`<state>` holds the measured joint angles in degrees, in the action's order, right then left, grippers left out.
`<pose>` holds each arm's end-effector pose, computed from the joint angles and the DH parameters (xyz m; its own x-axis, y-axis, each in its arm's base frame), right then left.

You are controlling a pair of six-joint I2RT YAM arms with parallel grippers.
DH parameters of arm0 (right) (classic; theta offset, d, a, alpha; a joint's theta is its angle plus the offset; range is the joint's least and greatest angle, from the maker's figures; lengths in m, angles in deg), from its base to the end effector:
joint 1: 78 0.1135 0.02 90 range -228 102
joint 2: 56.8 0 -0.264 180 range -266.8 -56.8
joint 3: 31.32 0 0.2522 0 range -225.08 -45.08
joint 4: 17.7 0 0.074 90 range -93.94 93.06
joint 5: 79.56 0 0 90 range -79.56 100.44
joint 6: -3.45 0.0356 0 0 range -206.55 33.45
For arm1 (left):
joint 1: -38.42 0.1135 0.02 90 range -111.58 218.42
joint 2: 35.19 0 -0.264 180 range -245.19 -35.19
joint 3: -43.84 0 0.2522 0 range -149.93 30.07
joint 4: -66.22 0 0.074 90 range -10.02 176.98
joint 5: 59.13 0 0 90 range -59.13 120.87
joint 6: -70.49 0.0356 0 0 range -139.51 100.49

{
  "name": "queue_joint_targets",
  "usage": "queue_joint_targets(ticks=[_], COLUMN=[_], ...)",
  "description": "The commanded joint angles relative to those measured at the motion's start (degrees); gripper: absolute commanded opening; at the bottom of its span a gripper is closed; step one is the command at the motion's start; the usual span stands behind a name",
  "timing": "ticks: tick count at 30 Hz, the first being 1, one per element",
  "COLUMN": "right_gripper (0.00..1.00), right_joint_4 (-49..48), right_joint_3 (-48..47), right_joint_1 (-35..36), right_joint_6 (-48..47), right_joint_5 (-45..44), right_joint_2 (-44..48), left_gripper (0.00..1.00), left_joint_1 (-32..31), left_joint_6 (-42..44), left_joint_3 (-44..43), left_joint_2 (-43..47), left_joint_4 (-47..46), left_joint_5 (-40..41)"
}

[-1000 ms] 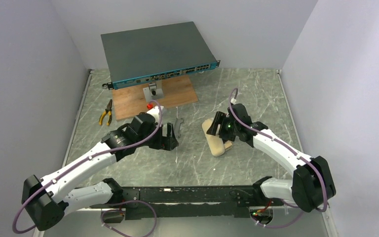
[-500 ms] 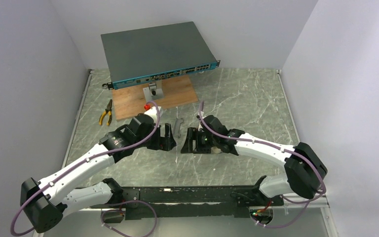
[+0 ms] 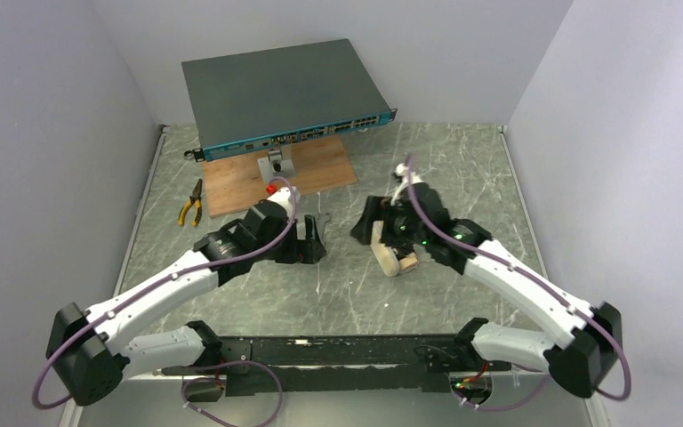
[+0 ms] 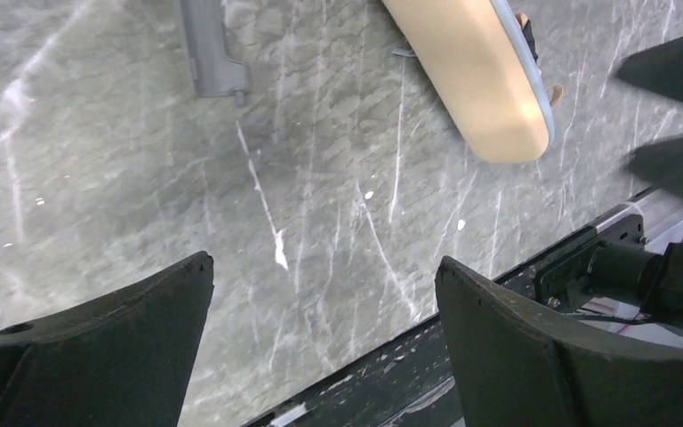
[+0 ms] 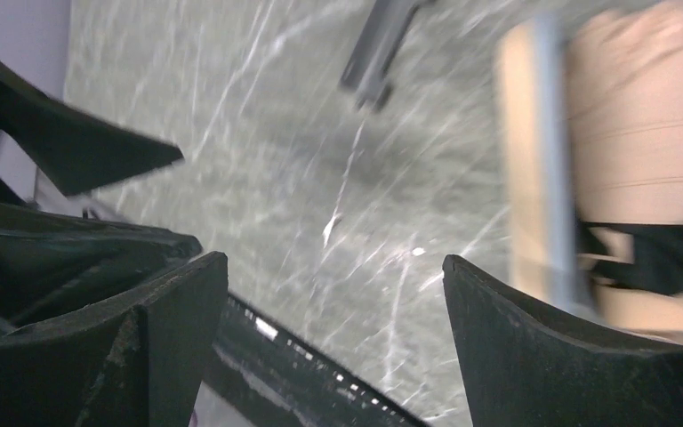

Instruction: Open the umbrella

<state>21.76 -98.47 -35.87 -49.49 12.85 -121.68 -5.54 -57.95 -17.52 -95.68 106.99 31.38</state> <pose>0.1823 0.1669 0.2963 -0.7766 0.1094 -0.6204 -0.2845 0.8177 0.5004 0.1631 -0.1568 0.2768 -0.7901 -0.1017 -0.6044 0.2528 0.8443 -0.4725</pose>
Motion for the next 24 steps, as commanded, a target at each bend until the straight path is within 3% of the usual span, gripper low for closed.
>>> queue_joint_targets(ticks=[1,8,24], right_gripper=[0.94,0.97,0.99], right_joint_4=[6.7,11.7,7.1], right_joint_3=[-0.8,1.9,8.8], right_joint_1=[-5.5,-9.8,-18.9], right_joint_6=[-2.5,-0.6,-0.6], right_joint_5=[-8.0,-16.6,-15.2], right_joint_2=[5.7,6.4,9.1], left_gripper=[0.98,0.99,0.98], left_joint_1=[-0.5,-4.1,-4.7], left_joint_6=[-4.8,-8.5,-18.7], left_joint_3=[-3.2,-12.4,-27.5], left_joint_2=[-5.6,-20.5,-43.2], left_joint_4=[-8.8,-14.6,-17.2], left_joint_5=[-2.7,-4.4,-4.2])
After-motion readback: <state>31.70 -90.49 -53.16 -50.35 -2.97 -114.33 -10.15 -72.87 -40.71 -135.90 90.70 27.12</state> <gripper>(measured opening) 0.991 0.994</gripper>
